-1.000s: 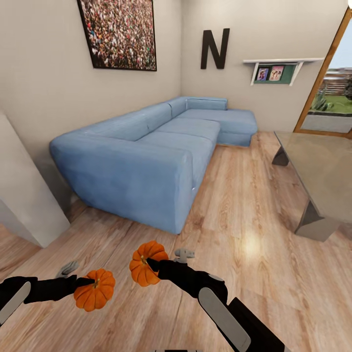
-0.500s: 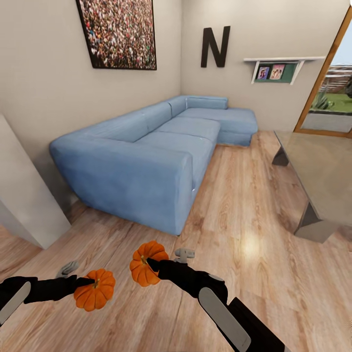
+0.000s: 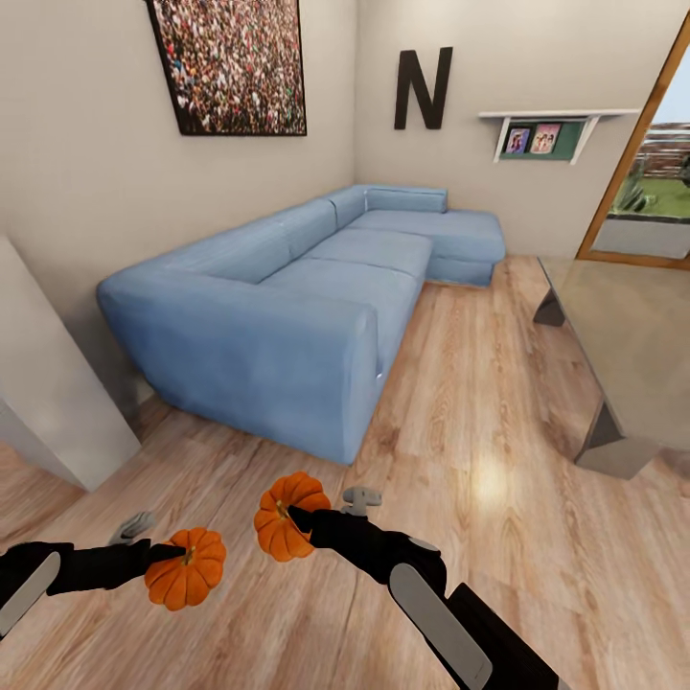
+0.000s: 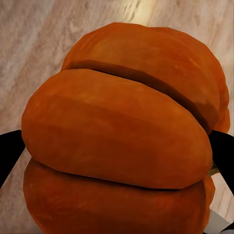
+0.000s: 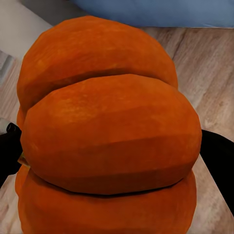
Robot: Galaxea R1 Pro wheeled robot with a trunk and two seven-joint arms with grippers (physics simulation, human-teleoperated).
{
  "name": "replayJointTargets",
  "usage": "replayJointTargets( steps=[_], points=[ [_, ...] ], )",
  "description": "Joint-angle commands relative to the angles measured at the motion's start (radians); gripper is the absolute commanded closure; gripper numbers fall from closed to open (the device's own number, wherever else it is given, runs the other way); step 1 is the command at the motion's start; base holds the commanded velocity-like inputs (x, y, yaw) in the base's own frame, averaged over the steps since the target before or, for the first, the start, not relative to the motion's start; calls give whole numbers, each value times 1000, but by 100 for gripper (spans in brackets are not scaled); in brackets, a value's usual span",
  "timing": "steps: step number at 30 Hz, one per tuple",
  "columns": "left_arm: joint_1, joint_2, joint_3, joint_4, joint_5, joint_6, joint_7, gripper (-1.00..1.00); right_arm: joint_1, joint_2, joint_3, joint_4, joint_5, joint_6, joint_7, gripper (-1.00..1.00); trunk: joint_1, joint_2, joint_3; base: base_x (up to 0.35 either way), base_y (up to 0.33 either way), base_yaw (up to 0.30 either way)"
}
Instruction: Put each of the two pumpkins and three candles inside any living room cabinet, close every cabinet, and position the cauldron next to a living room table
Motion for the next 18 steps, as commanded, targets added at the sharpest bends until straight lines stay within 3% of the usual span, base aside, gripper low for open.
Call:
replayJointTargets(
  steps=[1, 18],
  points=[
    [-1, 1, -4, 0, 6, 5, 2, 100, -1, -1, 2, -2, -10, 0, -12, 100, -4, 7, 2, 0, 0, 0],
    [-1, 1, -4, 0, 6, 5, 2, 100, -1, 1, 2, -1, -10, -1, -12, 100, -69, 126, 56, 0, 0, 0]
  ],
)
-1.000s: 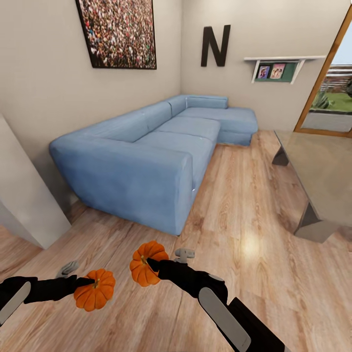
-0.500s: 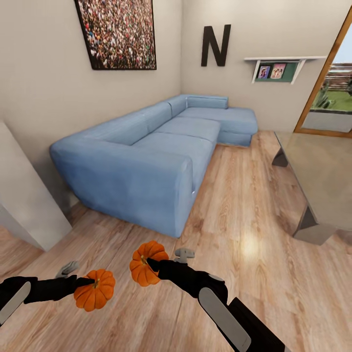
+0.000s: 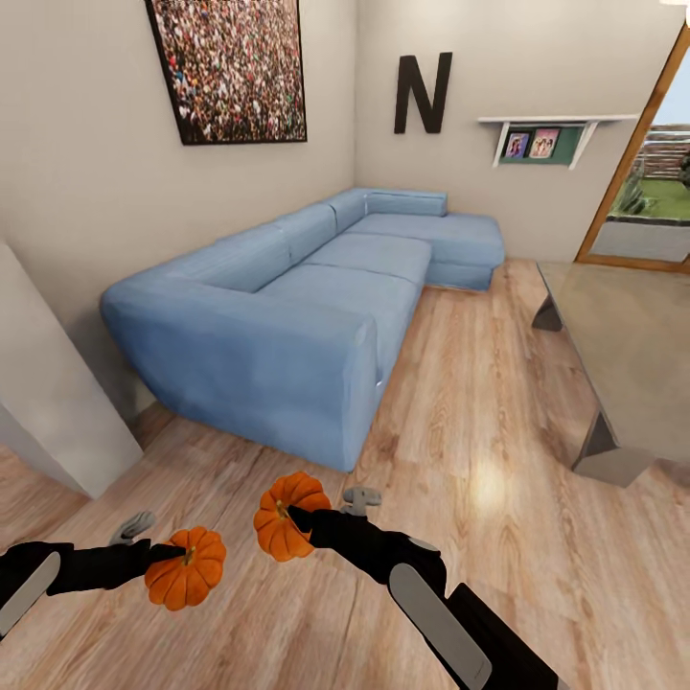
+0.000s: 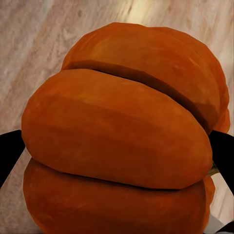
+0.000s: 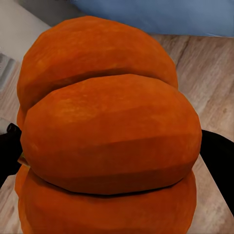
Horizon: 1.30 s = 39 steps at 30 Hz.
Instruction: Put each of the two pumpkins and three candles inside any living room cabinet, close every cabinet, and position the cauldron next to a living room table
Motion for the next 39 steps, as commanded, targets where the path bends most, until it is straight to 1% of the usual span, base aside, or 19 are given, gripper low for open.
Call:
replayJointTargets(
  steps=[1, 27, 39],
  points=[
    [-1, 1, -4, 0, 6, 5, 2, 100, -1, 0, 2, -2, -10, 0, -12, 100, -4, 7, 2, 0, 0, 0],
    [-1, 0, -5, 0, 4, 4, 2, 100, -1, 5, 2, 0, -5, -7, -10, 100, -104, 189, 84, 0, 0, 0],
    [-1, 0, -6, 0, 4, 4, 3, 100, -1, -2, 2, 0, -7, -15, -18, 100, -150, 273, 121, 0, 0, 0]
  ],
)
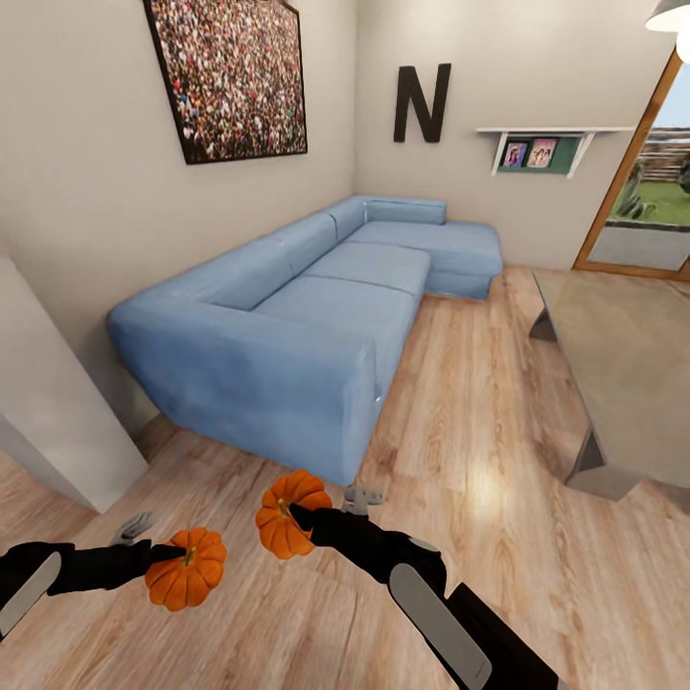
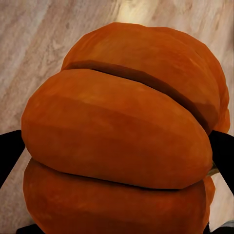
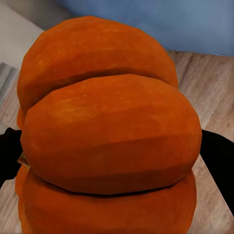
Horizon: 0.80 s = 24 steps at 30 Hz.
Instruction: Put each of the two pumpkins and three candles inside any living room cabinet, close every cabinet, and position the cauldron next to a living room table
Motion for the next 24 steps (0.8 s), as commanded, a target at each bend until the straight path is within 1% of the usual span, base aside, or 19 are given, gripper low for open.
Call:
replayJointTargets(
  steps=[1, 24],
  points=[
    [-1, 1, -4, 0, 6, 6, 1, 100, -1, -1, 2, -2, -10, 0, -12, 100, -4, 7, 2, 0, 0, 0],
    [-1, 1, -4, 0, 6, 5, 1, 100, -1, -1, 1, 6, -11, 0, -12, 100, -92, 168, 74, 0, 0, 0]
  ],
)
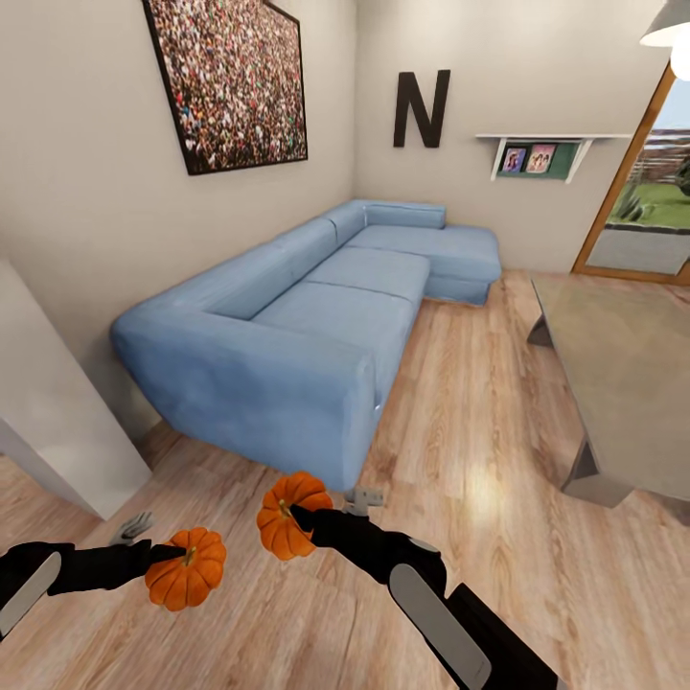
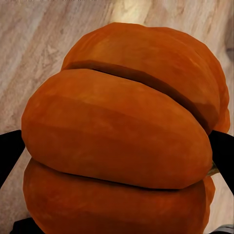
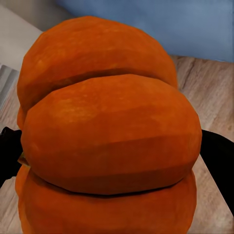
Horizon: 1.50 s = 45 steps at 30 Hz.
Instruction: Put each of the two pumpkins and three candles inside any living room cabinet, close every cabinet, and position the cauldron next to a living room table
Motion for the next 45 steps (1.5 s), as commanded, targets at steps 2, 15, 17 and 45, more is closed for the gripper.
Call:
replayJointTargets(
  steps=[2, 15, 17, 45],
  points=[
    [-1, 1, -4, 0, 6, 5, 1, 100, -1, 1, 2, 7, -10, 0, -11, 100, -8, 14, 5, 0, 0, 0],
    [-1, -8, -13, 10, 0, 4, 27, 100, -1, 11, -2, 135, -10, 2, -146, 100, -58, 105, 46, 0, 0, 0],
    [-1, -12, -14, 11, 0, 3, 91, 100, -1, 11, -2, 153, -10, 5, -192, 100, -65, 119, 52, 0, 0, 0],
    [0, -306, -116, 143, -84, -161, 743, 100, 0, 0, 5, 765, -13, -199, -275, 100, -173, 315, 140, 0, 0, 0]
  ],
)
